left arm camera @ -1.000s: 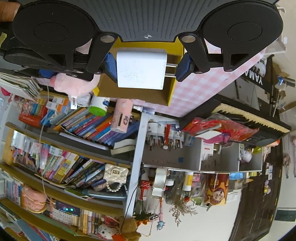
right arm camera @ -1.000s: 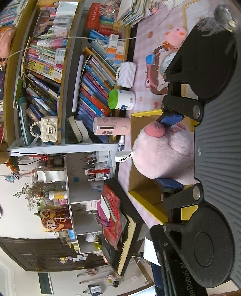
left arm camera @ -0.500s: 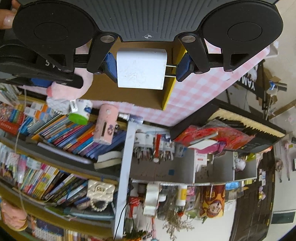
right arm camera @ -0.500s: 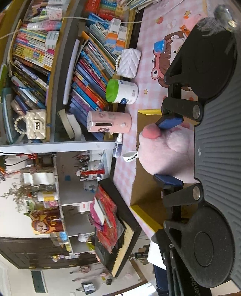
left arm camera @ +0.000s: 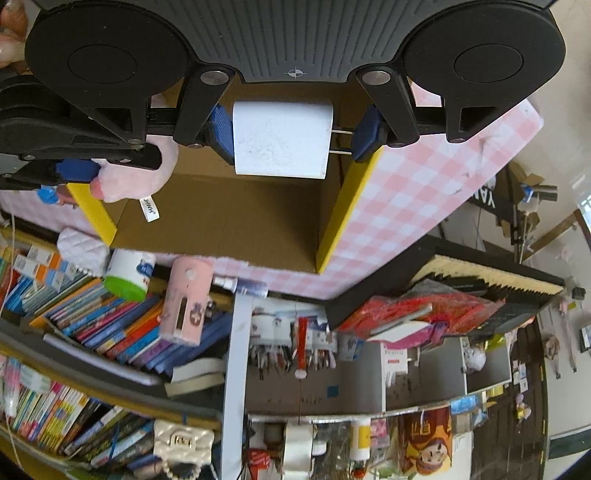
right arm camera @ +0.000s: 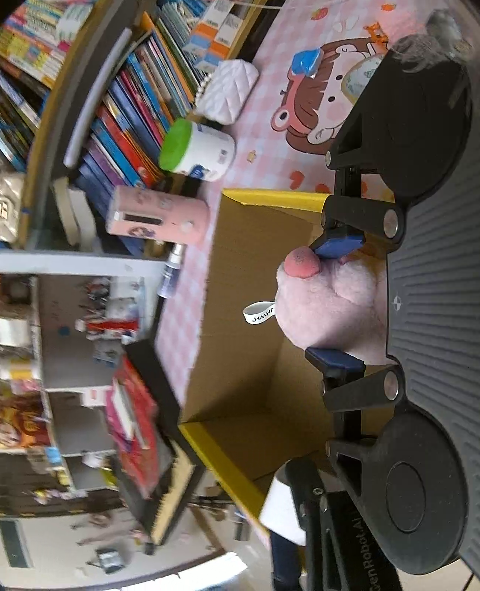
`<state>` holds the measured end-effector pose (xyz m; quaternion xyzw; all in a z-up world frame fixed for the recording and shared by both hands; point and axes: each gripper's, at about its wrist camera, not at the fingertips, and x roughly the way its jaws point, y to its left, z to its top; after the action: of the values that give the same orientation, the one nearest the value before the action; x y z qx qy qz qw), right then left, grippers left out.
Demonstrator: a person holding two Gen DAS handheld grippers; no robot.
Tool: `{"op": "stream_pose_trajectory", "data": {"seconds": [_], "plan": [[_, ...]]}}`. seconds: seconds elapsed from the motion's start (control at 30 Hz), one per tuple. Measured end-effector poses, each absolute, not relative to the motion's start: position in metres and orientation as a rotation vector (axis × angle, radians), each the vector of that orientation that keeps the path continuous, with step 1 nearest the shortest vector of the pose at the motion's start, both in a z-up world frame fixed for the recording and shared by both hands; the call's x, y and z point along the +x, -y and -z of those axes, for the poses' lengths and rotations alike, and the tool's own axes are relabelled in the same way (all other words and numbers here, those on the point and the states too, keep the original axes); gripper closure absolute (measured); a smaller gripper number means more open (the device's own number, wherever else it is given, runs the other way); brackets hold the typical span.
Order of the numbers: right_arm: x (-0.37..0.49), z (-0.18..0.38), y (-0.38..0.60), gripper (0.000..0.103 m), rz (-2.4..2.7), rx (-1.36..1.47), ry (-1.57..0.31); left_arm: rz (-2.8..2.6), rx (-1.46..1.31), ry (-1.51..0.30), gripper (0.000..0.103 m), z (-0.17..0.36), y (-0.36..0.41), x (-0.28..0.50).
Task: Organize objects
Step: 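Open the right tool to drop the pig into the box while the left lowers the charger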
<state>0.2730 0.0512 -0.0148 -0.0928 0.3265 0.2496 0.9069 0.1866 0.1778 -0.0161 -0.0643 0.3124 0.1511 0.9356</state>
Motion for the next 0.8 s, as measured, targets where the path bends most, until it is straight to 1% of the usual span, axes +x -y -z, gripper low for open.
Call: {"op": "stream_pose_trajectory", "data": {"seconds": [0.23, 0.37, 0.5, 0.8], "plan": [[0.281, 0.019, -0.056, 0.059, -0.608, -0.264, -0.711, -0.317, -0.124, -0.671, 0.038, 0.022, -0.174, 0.195], [0.285, 0.02, -0.058, 0.067, -0.621, -0.315, -0.708, -0.316, -0.116, -0.678, 0.038, 0.024, -0.171, 0.199], [0.29, 0.021, -0.059, 0.067, -0.634, -0.344, -0.708, -0.309, -0.094, -0.685, 0.038, 0.026, -0.166, 0.202], [0.289, 0.022, -0.059, 0.066, -0.637, -0.359, -0.708, -0.317, -0.094, -0.678, 0.041, 0.027, -0.164, 0.204]]}}
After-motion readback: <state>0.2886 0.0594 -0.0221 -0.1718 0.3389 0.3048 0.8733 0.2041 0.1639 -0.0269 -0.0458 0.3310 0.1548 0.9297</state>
